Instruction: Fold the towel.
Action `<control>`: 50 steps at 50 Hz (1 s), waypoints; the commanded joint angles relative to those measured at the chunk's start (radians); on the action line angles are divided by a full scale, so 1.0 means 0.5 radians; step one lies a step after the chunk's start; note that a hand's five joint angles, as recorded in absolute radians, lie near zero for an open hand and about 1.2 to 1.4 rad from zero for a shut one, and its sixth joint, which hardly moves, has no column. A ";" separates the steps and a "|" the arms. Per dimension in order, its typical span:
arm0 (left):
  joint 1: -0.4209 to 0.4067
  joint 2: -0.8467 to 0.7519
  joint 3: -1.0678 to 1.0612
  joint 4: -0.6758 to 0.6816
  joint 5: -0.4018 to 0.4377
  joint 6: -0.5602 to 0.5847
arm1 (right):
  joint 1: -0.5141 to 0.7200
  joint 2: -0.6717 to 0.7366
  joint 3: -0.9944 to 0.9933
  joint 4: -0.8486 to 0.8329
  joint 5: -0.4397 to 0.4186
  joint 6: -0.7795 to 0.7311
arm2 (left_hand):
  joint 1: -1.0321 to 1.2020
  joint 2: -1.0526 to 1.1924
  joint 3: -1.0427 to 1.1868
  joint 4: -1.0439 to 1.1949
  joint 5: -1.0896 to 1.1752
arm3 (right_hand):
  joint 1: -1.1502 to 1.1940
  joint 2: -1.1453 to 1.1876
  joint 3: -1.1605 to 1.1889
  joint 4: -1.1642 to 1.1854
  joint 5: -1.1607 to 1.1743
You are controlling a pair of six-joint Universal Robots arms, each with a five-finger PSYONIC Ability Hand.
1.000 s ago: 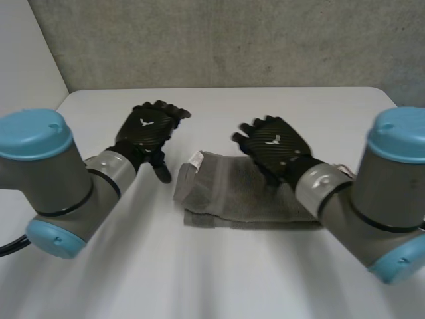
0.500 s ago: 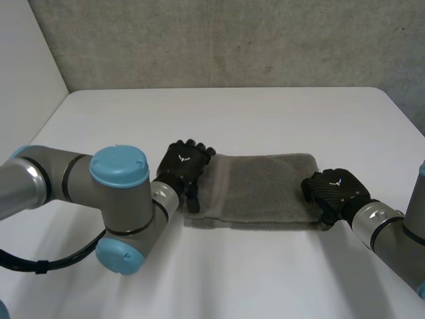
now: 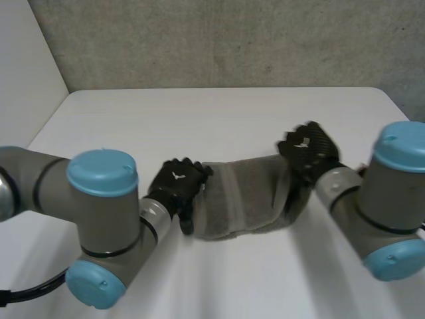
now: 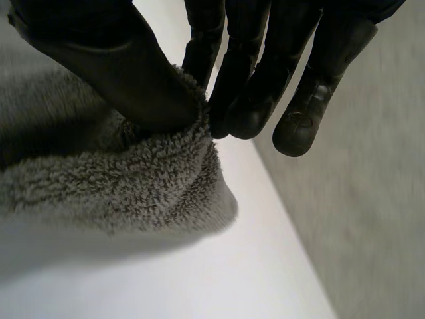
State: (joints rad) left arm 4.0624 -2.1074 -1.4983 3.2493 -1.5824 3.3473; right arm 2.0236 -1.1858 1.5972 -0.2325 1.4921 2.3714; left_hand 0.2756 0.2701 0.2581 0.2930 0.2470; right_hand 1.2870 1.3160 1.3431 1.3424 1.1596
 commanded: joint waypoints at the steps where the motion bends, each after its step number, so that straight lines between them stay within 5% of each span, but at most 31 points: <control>1: 0.284 0.195 -0.031 0.006 -0.035 -0.006 | 0.404 0.199 -0.313 -0.007 -0.069 -0.027 | -0.101 -0.090 -0.066 -0.135 -0.393 | 0.219 0.161 0.106 0.108 0.124; 12: 0.453 0.275 -0.035 0.012 -0.014 -0.016 | 0.619 0.509 -0.396 0.072 -0.367 -0.024 | -0.101 -0.090 -0.066 -0.135 -0.393 | 0.219 0.161 0.106 0.108 0.124; 20: 0.423 0.276 0.054 0.125 -0.014 -0.061 | 0.576 0.299 -0.283 0.152 -0.398 0.095 | -0.130 -0.119 -0.095 -0.165 -0.422 | 0.168 0.110 0.056 0.058 0.074; 21: 0.416 0.276 0.076 0.162 -0.014 -0.092 | 0.561 0.179 -0.219 0.149 -0.404 0.153 | -0.130 -0.119 -0.095 -0.165 -0.422 | -0.448 -0.506 -0.561 -0.559 -0.543; 22: 0.416 0.276 0.076 0.162 -0.014 -0.092 | 0.561 0.178 -0.218 0.149 -0.404 0.154 | -0.130 -0.119 -0.095 -0.165 -0.422 | -0.455 -0.513 -0.567 -0.565 -0.549; 23: 0.407 0.276 0.097 0.192 -0.014 -0.123 | 0.537 0.072 -0.146 0.131 -0.407 0.221 | -0.124 -0.113 -0.089 -0.159 -0.416 | -1.228 -1.286 -1.340 -1.338 -1.322; 24: 0.407 0.276 0.097 0.193 -0.014 -0.123 | 0.536 0.071 -0.145 0.131 -0.407 0.221 | -0.124 -0.113 -0.089 -0.159 -0.416 | -1.235 -1.293 -1.348 -1.346 -1.330; 25: 0.395 0.272 0.128 0.223 -0.014 -0.165 | 0.509 -0.014 -0.084 0.125 -0.404 0.279 | -0.130 -0.119 -0.095 -0.165 -0.422 | -1.753 -1.811 -1.865 -1.864 -1.847; 29: 0.346 0.245 0.186 0.315 -0.011 -0.288 | 0.417 -0.177 -0.016 0.155 -0.349 0.454 | -0.130 -0.119 -0.095 -0.165 -0.422 | -2.092 -2.150 -2.204 -2.203 -2.186; 41: 0.113 -0.037 0.254 0.383 0.091 -0.399 | 0.045 -0.316 0.052 0.247 -0.159 0.783 | -0.136 -0.125 -0.101 -0.171 -0.428 | -2.225 -2.283 -2.337 -2.336 -2.319; 50: 0.027 -0.280 0.232 0.383 0.124 -0.381 | 0.033 -0.009 -0.080 0.256 -0.168 0.878 | -0.118 -0.107 -0.083 -0.153 -0.410 | -2.225 -2.283 -2.337 -2.336 -2.319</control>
State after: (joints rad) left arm 4.0929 -2.1808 -1.3761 3.4423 -1.5238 3.1472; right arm 2.0341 -1.3052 1.6053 -0.1060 1.4118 2.7902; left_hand 0.2756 0.2701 0.2581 0.2931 0.2457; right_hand 0.2331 0.2544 0.2486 0.2655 0.0684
